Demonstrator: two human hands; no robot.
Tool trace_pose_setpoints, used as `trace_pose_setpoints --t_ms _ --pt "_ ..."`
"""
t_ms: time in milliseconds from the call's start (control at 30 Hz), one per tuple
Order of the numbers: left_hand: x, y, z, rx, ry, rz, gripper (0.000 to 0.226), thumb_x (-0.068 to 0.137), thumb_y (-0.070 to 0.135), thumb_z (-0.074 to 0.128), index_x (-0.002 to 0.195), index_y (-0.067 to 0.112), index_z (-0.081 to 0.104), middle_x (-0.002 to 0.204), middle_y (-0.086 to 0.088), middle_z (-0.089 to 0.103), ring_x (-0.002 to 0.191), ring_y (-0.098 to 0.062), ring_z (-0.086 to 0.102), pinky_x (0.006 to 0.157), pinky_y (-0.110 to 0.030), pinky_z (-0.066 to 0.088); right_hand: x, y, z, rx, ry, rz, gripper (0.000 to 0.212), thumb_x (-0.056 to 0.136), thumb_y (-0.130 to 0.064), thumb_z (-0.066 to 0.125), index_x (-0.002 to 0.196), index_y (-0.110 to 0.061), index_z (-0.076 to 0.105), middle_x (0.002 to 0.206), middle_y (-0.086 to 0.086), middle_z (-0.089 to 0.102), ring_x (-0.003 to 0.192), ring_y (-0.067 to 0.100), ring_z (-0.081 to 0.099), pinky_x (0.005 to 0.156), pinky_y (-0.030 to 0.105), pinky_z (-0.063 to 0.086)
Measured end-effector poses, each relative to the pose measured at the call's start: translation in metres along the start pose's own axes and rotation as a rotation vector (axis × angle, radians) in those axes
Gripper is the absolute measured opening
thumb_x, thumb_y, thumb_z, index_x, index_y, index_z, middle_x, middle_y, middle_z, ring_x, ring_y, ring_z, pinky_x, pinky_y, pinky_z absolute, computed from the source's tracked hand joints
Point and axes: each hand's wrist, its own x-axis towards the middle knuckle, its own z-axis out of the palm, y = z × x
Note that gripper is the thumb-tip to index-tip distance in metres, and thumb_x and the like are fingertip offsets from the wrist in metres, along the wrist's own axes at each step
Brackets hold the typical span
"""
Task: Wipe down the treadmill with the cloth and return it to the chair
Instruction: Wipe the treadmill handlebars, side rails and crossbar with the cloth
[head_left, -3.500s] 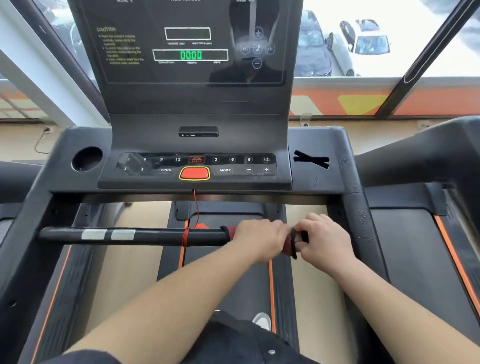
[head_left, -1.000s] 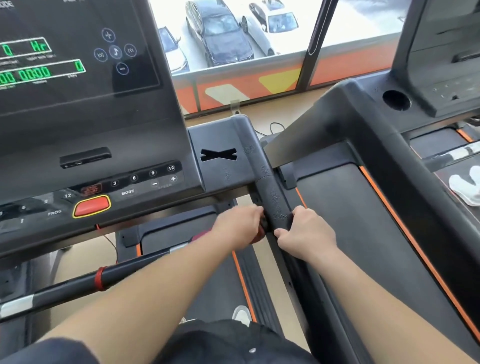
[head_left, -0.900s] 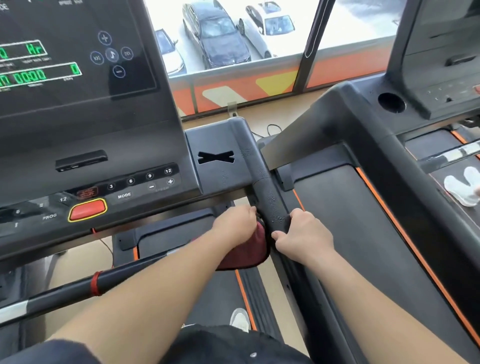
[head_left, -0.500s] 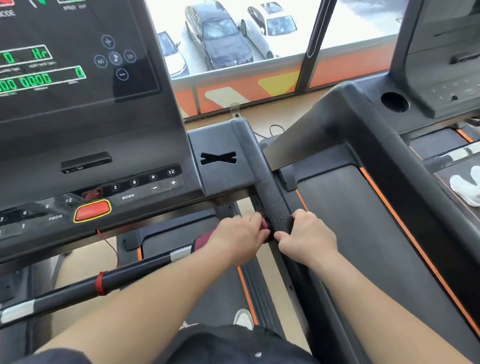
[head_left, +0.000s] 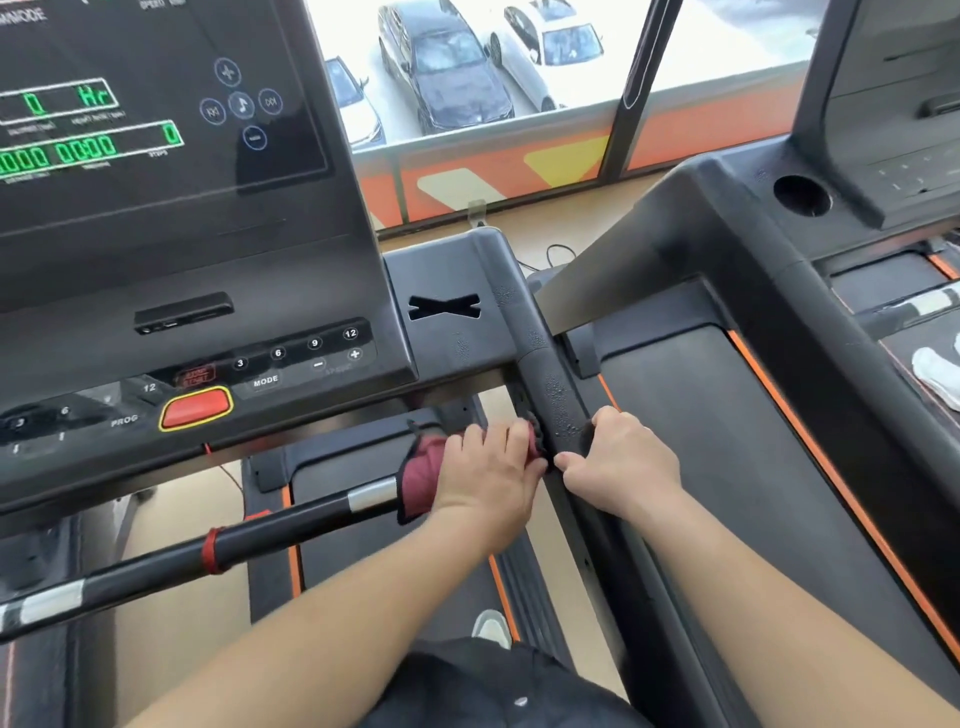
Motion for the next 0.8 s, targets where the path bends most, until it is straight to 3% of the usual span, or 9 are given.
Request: trace_pose_setpoints --t_ms 100,200,333,467,533,600,700,767,800 --pt "0.032 -0.015 -0.018 -0.122 -0.165 0.152 0.028 0.109 0.037 0.026 0.115 0.021 0.049 0.121 -0.007 0.059 0.106 -0.036 0.061 0.081 -0.046 0.046 -0.001 -0.002 -0.001 -0.006 -0.004 0.002 0.058 0.084 -0.053 0.067 0.125 -0.015 0.05 0.127 0.006 0.057 0.119 0.029 0.059 0.09 0.039 0.052" --pt "0.059 -0.037 -0.019 -0.119 -0.413 0.109 0.029 0.106 0.013 0.029 0.122 0.007 0.052 0.129 -0.02 0.061 0.117 -0.04 0.06 0.091 -0.047 0.047 -0.003 -0.002 -0.001 -0.009 -0.007 -0.001 0.059 0.085 -0.053 0.066 0.127 -0.015 0.049 0.127 0.006 0.056 0.12 0.029 0.059 0.09 0.039 0.051" --pt "0.027 -0.016 -0.012 -0.109 -0.204 -0.089 0.03 0.105 0.03 0.034 0.125 0.016 0.051 0.122 -0.01 0.061 0.109 -0.037 0.063 0.082 -0.045 0.044 -0.004 -0.001 0.002 -0.005 0.007 -0.003 0.058 0.086 -0.053 0.065 0.128 -0.016 0.05 0.127 0.005 0.057 0.119 0.028 0.059 0.09 0.039 0.052" --pt "-0.041 0.015 0.002 -0.118 -0.007 -0.057 0.07 0.096 0.05 0.043 0.151 0.008 0.04 0.145 -0.015 0.046 0.13 -0.04 0.044 0.113 -0.055 0.031 -0.001 -0.001 0.002 -0.005 0.009 -0.002 0.059 0.085 -0.053 0.066 0.127 -0.015 0.05 0.128 0.005 0.057 0.119 0.029 0.059 0.089 0.04 0.052" --pt "-0.032 0.007 0.005 -0.107 0.033 -0.006 0.068 0.096 0.049 0.046 0.152 0.01 0.039 0.143 -0.012 0.049 0.124 -0.038 0.048 0.107 -0.052 0.037 0.0 -0.001 0.001 -0.004 0.006 0.001 0.06 0.084 -0.053 0.067 0.128 -0.016 0.05 0.128 0.006 0.057 0.119 0.029 0.059 0.091 0.04 0.052" --pt "-0.006 -0.001 -0.009 -0.092 -0.087 0.009 0.047 0.103 0.046 0.037 0.141 0.02 0.046 0.129 -0.007 0.056 0.109 -0.034 0.055 0.089 -0.046 0.041 0.001 -0.001 0.001 -0.005 0.001 0.004 0.06 0.084 -0.053 0.067 0.127 -0.015 0.05 0.127 0.005 0.058 0.119 0.029 0.059 0.092 0.04 0.053" --pt "0.042 -0.022 -0.029 -0.215 -0.307 0.086 0.026 0.108 0.033 0.026 0.111 0.023 0.051 0.125 -0.011 0.061 0.11 -0.037 0.06 0.086 -0.046 0.047 0.0 -0.001 0.001 0.001 -0.001 0.01 0.058 0.083 -0.052 0.067 0.124 -0.016 0.051 0.125 0.005 0.059 0.117 0.029 0.06 0.091 0.041 0.053" --pt "0.061 -0.027 -0.029 -0.208 -0.434 0.024 0.025 0.106 0.022 0.033 0.118 0.017 0.055 0.131 -0.016 0.061 0.116 -0.039 0.061 0.09 -0.045 0.05 -0.001 -0.001 0.003 0.004 0.001 0.011 0.056 0.083 -0.052 0.067 0.123 -0.016 0.051 0.124 0.004 0.059 0.117 0.028 0.06 0.091 0.041 0.053" --pt "0.058 -0.021 -0.025 -0.197 -0.383 -0.027 0.026 0.104 0.021 0.037 0.121 0.016 0.056 0.129 -0.014 0.062 0.115 -0.038 0.062 0.088 -0.044 0.05 -0.001 -0.001 0.004 0.006 0.006 0.012 0.054 0.084 -0.051 0.066 0.123 -0.017 0.051 0.123 0.004 0.059 0.116 0.028 0.059 0.09 0.041 0.053"
